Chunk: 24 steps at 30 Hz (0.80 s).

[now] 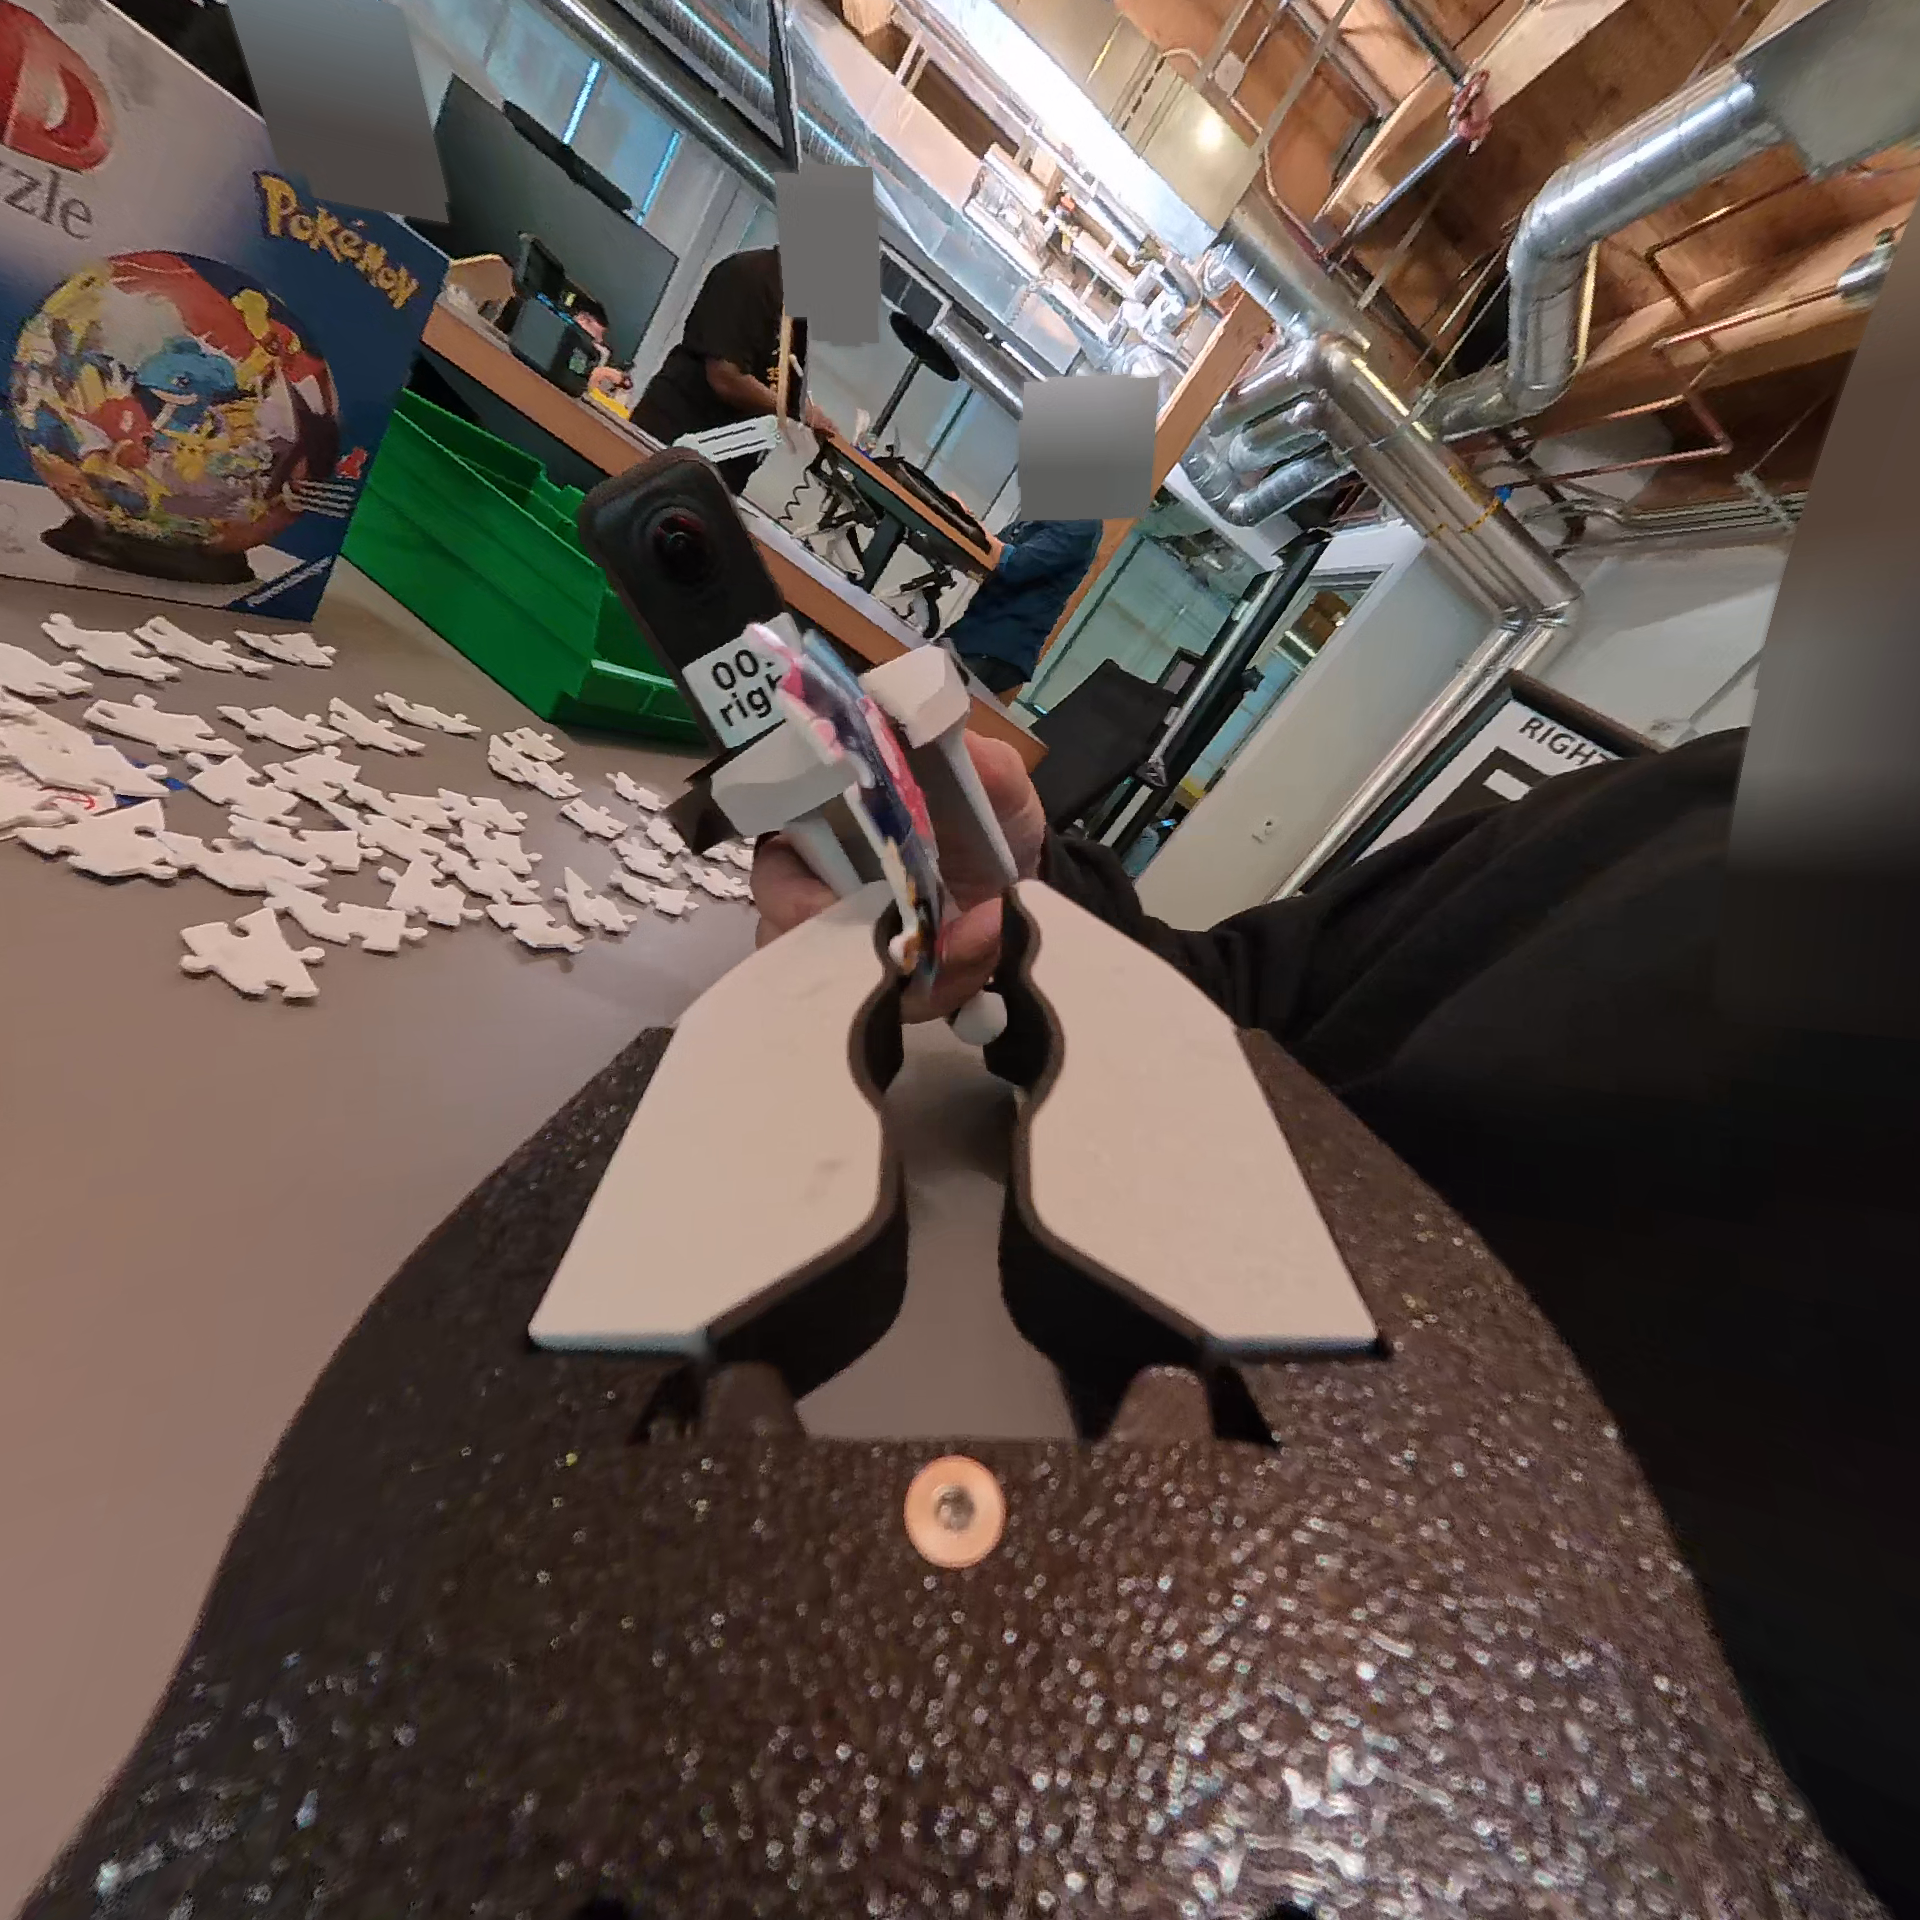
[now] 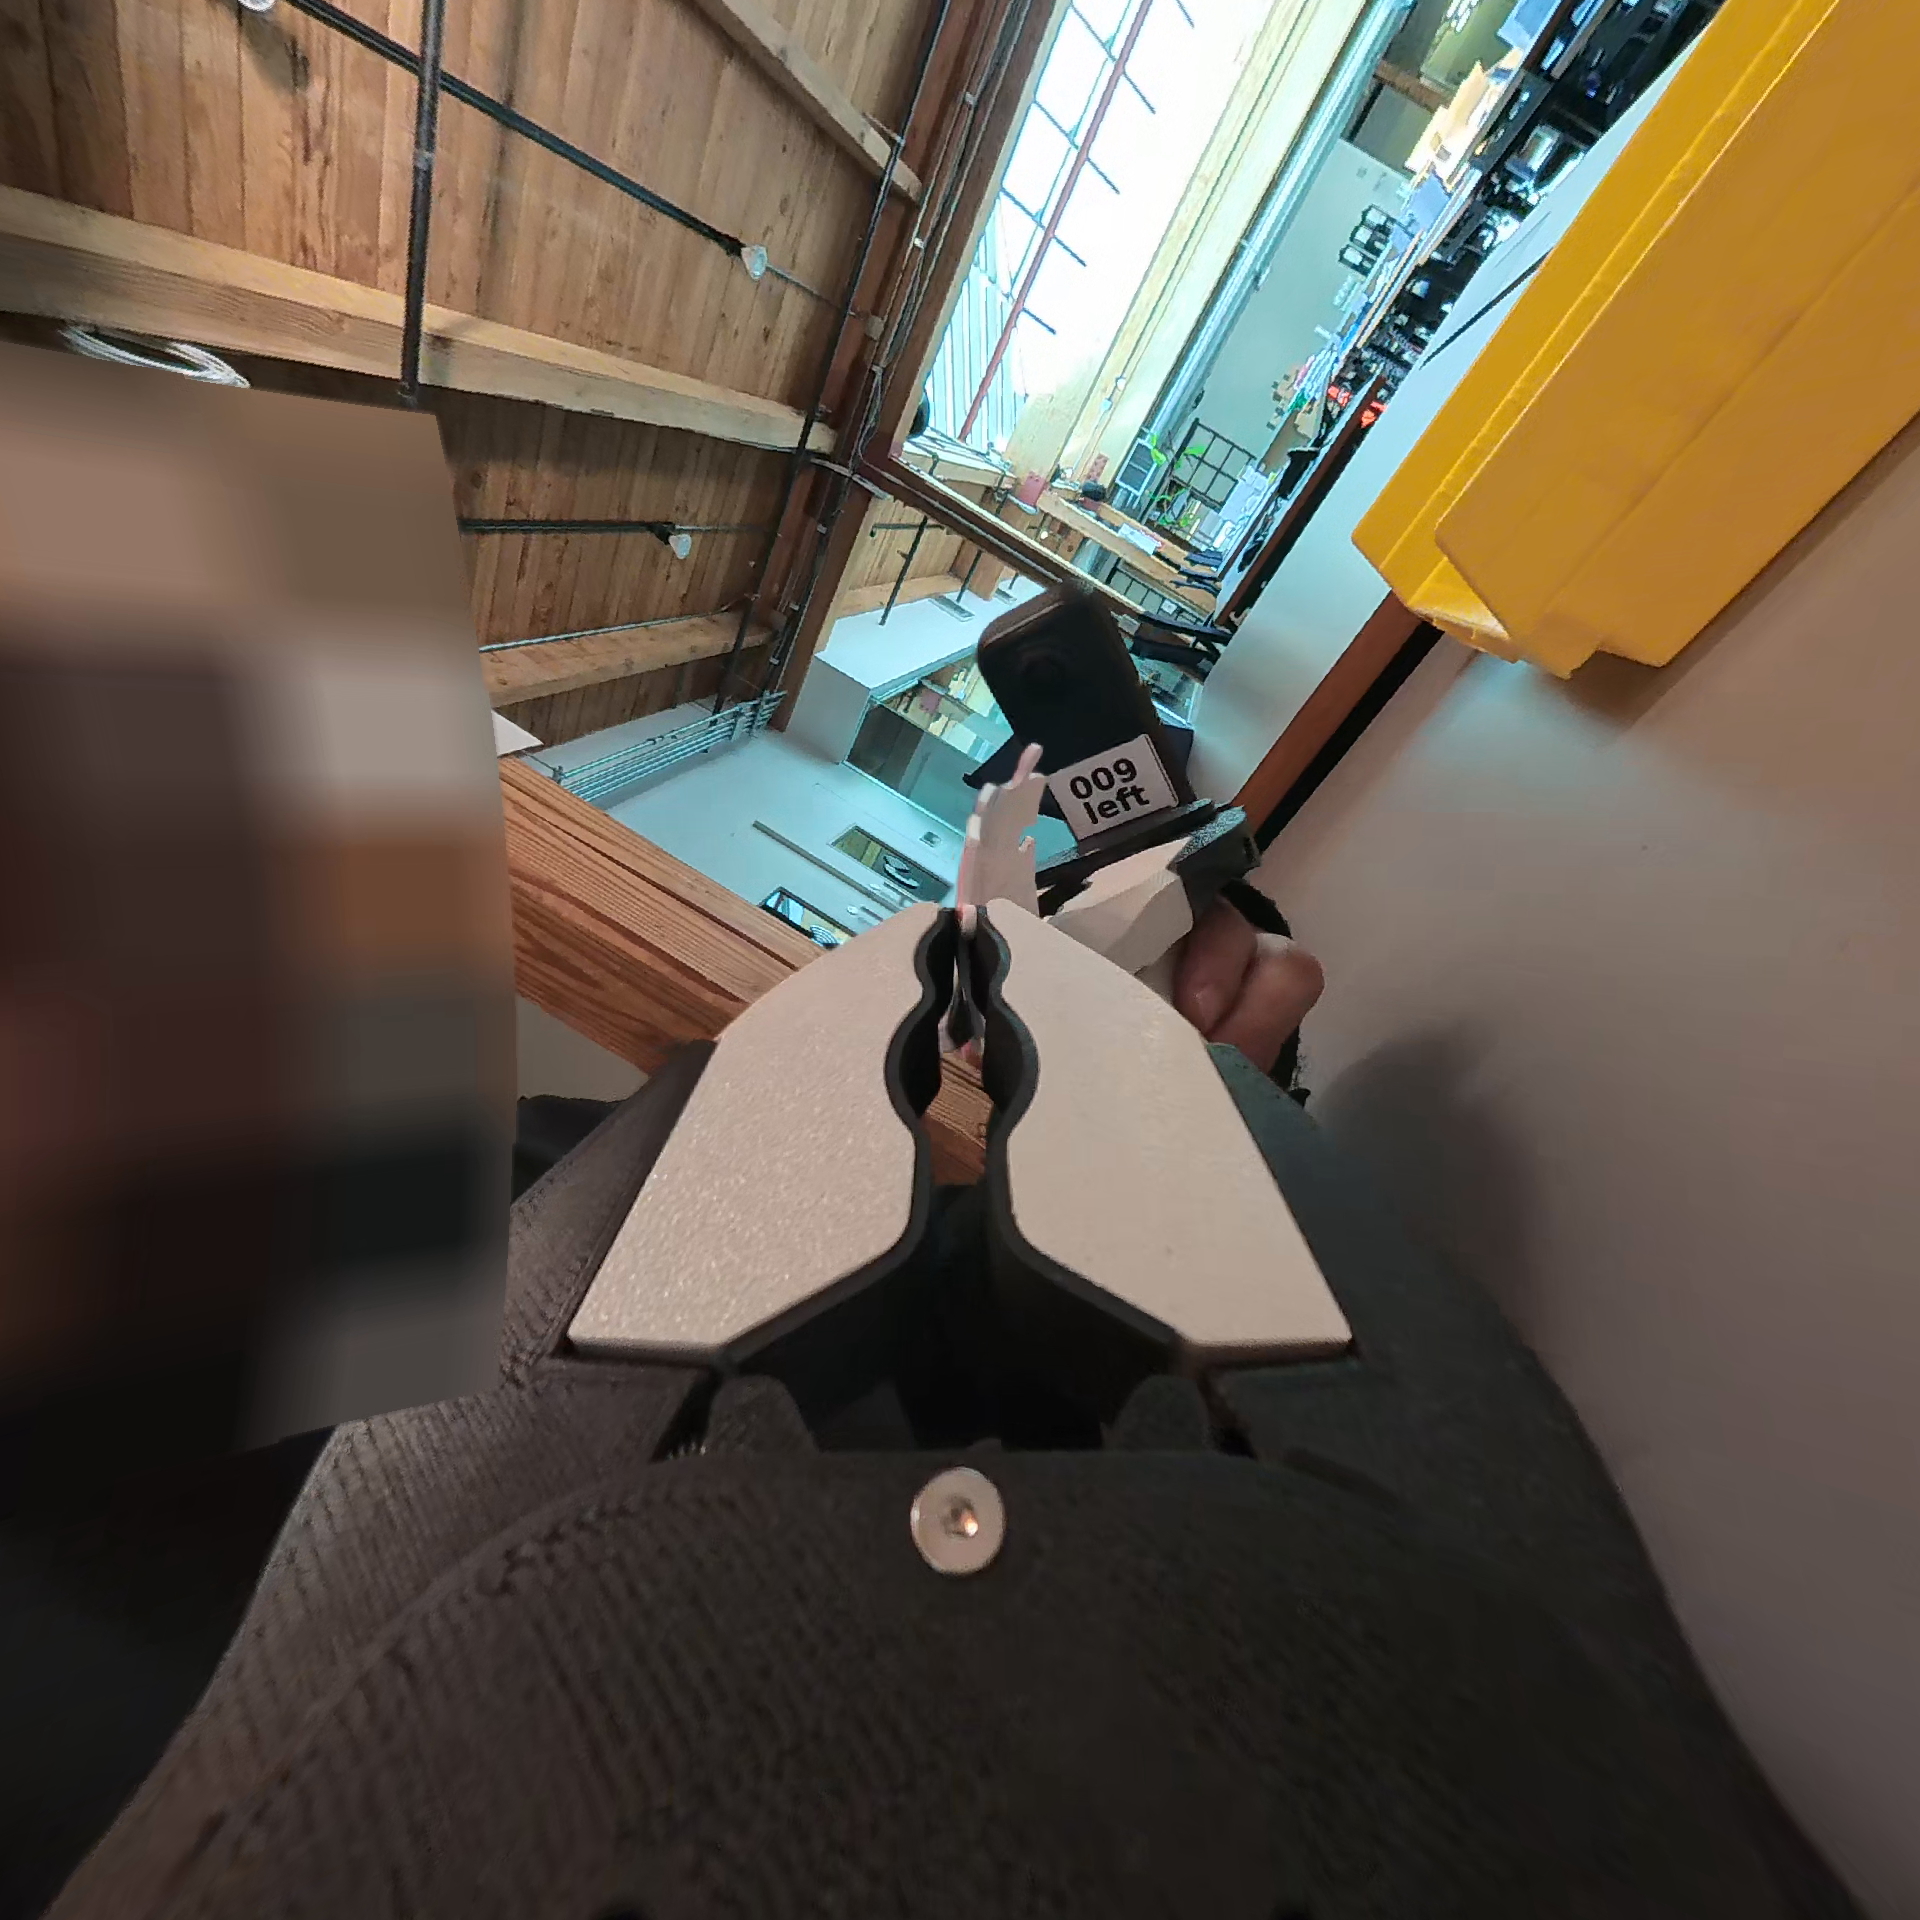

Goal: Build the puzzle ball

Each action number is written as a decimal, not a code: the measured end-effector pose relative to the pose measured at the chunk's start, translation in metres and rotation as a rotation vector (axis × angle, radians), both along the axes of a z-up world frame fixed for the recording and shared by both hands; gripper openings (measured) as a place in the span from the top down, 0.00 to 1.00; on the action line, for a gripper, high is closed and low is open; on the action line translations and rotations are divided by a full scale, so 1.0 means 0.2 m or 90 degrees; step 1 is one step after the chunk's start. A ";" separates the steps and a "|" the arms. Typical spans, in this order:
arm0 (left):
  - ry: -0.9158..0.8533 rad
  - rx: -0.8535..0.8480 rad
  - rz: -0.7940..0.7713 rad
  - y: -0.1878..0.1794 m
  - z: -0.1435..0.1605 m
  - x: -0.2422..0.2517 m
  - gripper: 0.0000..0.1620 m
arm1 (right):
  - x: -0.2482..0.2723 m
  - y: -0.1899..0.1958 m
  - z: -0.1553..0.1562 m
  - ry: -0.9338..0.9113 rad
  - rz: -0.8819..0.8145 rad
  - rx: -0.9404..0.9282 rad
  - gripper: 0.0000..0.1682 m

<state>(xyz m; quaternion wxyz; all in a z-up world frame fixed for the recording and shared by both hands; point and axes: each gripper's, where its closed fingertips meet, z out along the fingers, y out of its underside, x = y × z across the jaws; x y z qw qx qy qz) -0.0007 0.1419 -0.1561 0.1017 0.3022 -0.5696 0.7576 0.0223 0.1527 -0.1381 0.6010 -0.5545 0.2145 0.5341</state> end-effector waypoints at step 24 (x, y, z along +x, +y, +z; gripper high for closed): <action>-0.002 -0.101 0.053 0.04 0.08 0.06 0.99 | -0.04 0.04 0.02 -0.148 -0.076 0.032 0.94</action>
